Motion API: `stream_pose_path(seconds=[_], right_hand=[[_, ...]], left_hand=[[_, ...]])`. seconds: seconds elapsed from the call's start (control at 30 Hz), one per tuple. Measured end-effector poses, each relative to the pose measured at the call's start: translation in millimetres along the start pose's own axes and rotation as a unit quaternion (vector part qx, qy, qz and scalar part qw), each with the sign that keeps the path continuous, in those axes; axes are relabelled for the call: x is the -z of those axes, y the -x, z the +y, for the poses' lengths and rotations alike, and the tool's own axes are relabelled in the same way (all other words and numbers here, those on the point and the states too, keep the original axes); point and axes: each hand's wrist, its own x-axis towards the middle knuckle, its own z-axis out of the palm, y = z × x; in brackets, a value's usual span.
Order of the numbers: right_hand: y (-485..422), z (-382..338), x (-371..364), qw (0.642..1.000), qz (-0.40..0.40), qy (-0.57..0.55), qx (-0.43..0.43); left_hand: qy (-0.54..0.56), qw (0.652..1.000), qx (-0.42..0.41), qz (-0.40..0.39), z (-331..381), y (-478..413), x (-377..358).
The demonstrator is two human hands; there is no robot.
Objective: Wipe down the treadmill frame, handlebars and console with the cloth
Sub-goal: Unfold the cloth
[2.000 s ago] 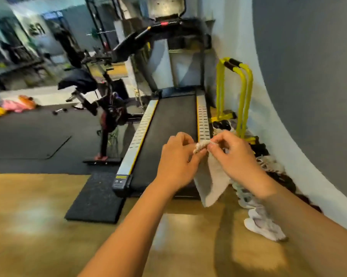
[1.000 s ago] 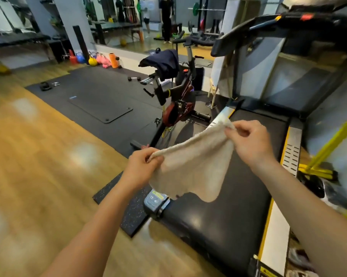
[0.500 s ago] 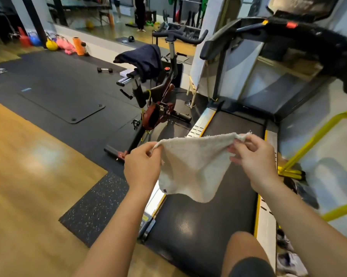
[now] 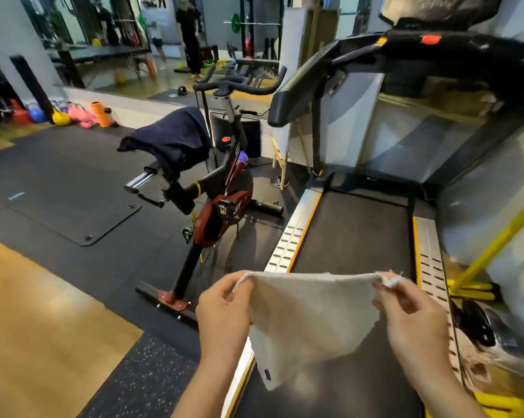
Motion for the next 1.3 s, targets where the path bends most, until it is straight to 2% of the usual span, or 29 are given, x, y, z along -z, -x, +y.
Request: stream_pose_path(seconds=[0.07,0.17,0.33,0.6,0.73,0.97,1.13,1.3], right_hand=[[-40,1,-1,1.000,0.003,0.008,-0.014],[-107,-28,-1,0.998,-0.036,0.033,0.032],[-201,-77,8,0.998,-0.051,0.022,0.002],[-286,-176,-12,0.990,-0.123,0.017,0.065],[-328,-197,-43,0.989,-0.135,0.018,0.065],[-377,-191,-94,0.975,-0.201,0.089,0.029],[-416,-190,-131,0.972,-0.186,0.129,0.054],[-463,-190,-164,0.961,-0.222,0.145,0.080]], left_hand=[[0.021,0.998,0.046,0.023,24,-26,-37],[0.086,0.989,0.093,0.078,76,-65,-89],[0.087,0.989,0.043,0.111,160,-110,-144],[0.063,0.990,-0.005,0.124,252,-173,-160],[0.039,0.989,-0.009,0.143,254,-209,-167],[0.066,0.981,0.063,0.173,227,-270,-193],[0.079,0.981,0.084,0.155,221,-311,-212],[0.047,0.990,0.067,0.114,213,-363,-238]])
